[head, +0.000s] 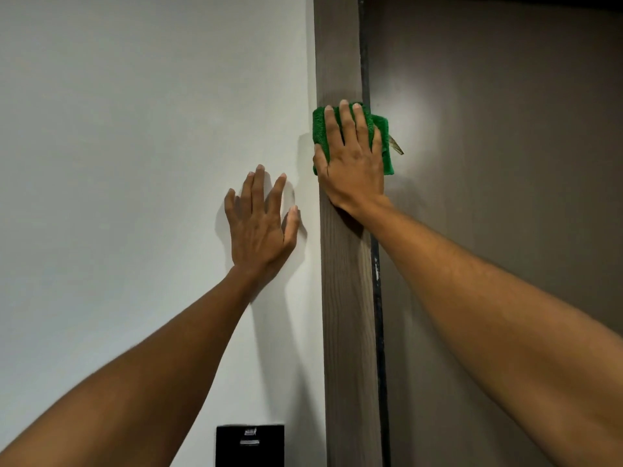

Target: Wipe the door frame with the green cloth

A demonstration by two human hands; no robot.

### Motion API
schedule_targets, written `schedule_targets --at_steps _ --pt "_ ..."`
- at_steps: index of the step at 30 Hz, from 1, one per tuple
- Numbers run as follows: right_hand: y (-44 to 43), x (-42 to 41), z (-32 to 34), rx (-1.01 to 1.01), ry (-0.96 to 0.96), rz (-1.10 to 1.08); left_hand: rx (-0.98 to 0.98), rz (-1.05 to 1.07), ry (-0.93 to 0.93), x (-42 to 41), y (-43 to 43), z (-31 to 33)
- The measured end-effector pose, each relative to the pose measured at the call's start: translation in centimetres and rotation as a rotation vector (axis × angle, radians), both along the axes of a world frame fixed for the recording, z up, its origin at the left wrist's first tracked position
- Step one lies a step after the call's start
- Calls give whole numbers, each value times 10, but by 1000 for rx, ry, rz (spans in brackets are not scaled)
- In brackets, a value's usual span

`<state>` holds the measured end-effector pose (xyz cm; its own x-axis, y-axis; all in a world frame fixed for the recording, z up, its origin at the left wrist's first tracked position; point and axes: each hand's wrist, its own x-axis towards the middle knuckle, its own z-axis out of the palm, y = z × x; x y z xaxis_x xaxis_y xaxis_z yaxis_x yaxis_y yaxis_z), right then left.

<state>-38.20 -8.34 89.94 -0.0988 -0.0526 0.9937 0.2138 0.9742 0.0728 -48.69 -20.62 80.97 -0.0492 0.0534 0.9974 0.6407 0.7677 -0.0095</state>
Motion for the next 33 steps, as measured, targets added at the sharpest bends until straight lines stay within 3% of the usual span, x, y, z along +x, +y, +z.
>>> schedule_targets --at_steps 19,33 --pt "-7 -8 -192 -89 54 -31 -157 37 -170 23 -1 -247" --pt "-3 -3 -363 -107 4 -94 -194 72 -126 13 8 -251"
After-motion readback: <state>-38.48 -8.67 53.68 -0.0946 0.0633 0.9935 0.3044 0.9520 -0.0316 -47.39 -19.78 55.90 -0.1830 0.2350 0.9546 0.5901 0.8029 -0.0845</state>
